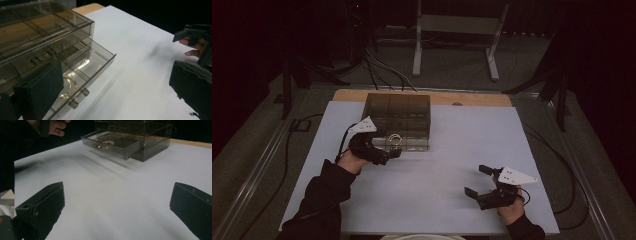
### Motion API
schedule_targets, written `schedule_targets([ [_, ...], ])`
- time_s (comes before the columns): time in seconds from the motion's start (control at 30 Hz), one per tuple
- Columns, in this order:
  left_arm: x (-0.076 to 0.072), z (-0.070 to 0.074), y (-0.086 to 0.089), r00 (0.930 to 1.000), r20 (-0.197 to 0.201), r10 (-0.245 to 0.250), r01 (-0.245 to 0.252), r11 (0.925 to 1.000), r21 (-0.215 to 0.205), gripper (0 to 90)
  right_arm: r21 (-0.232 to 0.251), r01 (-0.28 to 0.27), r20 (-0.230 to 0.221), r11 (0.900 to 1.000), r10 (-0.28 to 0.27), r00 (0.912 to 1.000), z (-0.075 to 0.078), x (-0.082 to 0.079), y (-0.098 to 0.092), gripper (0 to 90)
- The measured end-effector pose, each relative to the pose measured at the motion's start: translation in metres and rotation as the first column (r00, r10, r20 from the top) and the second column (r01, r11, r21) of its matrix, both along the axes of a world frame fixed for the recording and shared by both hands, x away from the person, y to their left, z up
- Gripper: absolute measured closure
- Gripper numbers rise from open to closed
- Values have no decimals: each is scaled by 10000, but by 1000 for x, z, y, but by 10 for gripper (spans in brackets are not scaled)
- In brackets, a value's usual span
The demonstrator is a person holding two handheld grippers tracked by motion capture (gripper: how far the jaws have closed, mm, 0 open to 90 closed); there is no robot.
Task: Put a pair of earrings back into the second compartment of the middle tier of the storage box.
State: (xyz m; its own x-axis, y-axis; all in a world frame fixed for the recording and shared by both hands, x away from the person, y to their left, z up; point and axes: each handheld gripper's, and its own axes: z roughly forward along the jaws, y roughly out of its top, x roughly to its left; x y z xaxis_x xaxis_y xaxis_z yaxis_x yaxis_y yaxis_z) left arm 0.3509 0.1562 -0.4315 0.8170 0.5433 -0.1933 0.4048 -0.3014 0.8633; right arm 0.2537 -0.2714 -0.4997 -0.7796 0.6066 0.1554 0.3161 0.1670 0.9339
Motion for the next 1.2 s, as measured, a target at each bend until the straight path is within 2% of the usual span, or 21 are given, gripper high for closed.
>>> schedule_targets([
  [0.2, -10, -5, 6, 10000, 55, -75, 75, 9999, 68, 4, -42, -59, -34, 10000, 58, 10000, -1, 1, 2, 0],
  [0.37, -19, -12, 12, 9999, 126, -60, 62, 9998, -193, 4, -19, -27, -7, 10000, 27, 10000, 0, 1, 1, 0],
  [0.47, -26, -18, 14, 9999, 85, -88, 89, 9999, -111, 4, 30, 16, -49, 10000, -16, 10000, 0, 1, 0, 0],
  [0.6, -34, -26, 17, 9997, 253, -10, 6, 9999, 134, 4, -49, 1, -24, 10000, -1, 10000, -1, 0, 0, 0],
  [0.67, -37, -28, 19, 9998, 157, 102, -103, 9999, 90, 4, -2, 1, -49, 10000, -1, 10000, 0, 0, 0, 0],
  [0.93, -50, -39, 29, 9996, 195, 193, -193, 9998, 17, 4, 1, 13, -41, 10000, -13, 10000, 0, 0, 0, 0],
  [1.2, -59, -50, 38, 9995, 28, 312, -312, 9994, 173, 4, 7, 16, -64, 10000, -16, 10000, 0, 0, 0, 0],
])
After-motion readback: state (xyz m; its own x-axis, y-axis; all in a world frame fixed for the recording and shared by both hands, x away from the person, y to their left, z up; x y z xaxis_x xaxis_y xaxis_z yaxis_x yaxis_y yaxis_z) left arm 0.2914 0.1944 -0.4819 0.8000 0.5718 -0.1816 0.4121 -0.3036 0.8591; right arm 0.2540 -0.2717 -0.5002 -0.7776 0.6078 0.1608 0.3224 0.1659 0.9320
